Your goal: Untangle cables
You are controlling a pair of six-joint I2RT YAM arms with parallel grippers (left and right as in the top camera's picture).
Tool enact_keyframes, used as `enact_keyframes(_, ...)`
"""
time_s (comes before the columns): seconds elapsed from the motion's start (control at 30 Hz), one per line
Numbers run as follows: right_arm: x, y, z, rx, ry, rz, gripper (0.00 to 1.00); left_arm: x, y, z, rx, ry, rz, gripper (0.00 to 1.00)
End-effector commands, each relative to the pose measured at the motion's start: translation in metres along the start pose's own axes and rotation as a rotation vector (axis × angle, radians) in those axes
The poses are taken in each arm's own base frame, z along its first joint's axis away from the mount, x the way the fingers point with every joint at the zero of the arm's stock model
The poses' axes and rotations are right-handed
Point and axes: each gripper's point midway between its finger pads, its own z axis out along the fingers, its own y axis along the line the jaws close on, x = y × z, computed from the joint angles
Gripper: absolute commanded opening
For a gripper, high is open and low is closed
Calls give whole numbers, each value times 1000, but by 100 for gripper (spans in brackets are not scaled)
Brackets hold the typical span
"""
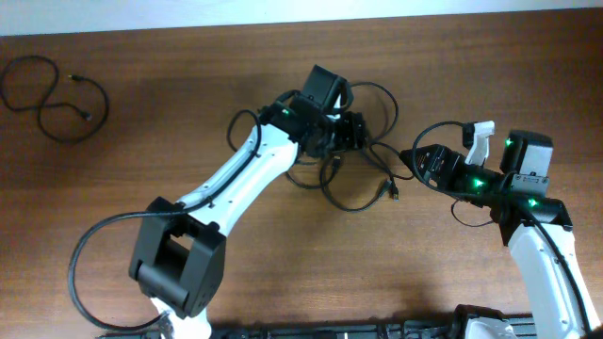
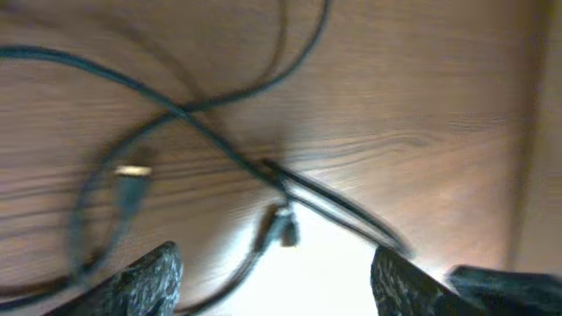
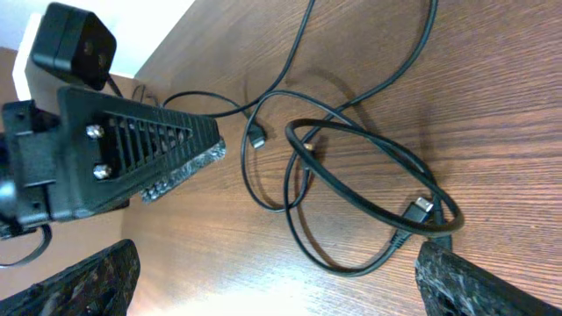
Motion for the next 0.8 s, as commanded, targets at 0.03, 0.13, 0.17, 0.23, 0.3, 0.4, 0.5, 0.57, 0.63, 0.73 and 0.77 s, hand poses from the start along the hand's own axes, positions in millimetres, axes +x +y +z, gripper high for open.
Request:
enact_keyframes(0.03, -1, -6, -1, 29, -4, -18, 99, 18, -31, 30, 192, 154, -195, 71)
enact_keyframes(0.13, 2, -11, -1, 53, 2, -3, 99, 23, -36, 46, 247, 223, -289, 70)
enact_keyframes(0.17, 4, -14, -1, 70, 6, 5, 99, 27, -34, 53, 249, 250, -329, 68)
enact_keyframes(0.23, 8, -19, -1, 94, 21, -7, 99, 34, -30, 61, 246, 298, -377, 63)
enact_keyframes(0.3, 12, -20, -2, 99, 35, -13, 99, 39, -24, 69, 236, 321, -391, 56)
enact_keyframes(0.4, 13, -21, -2, 100, 39, -9, 99, 38, -22, 71, 230, 317, -392, 36)
enact_keyframes(0.5, 14, -21, -2, 102, 44, -4, 99, 34, -18, 73, 208, 287, -393, 11)
enact_keyframes(0.57, 15, -22, -2, 104, 47, -1, 99, 33, -16, 73, 206, 280, -389, 0)
enact_keyframes(0.63, 16, -22, -2, 105, 50, 1, 99, 30, -15, 71, 216, 277, -368, 0)
enact_keyframes(0.73, 17, -22, -2, 106, 53, 5, 99, 20, -15, 61, 246, 253, -300, 0)
enact_keyframes(0.77, 17, -22, -2, 106, 54, 6, 99, 13, -19, 53, 268, 238, -272, 0)
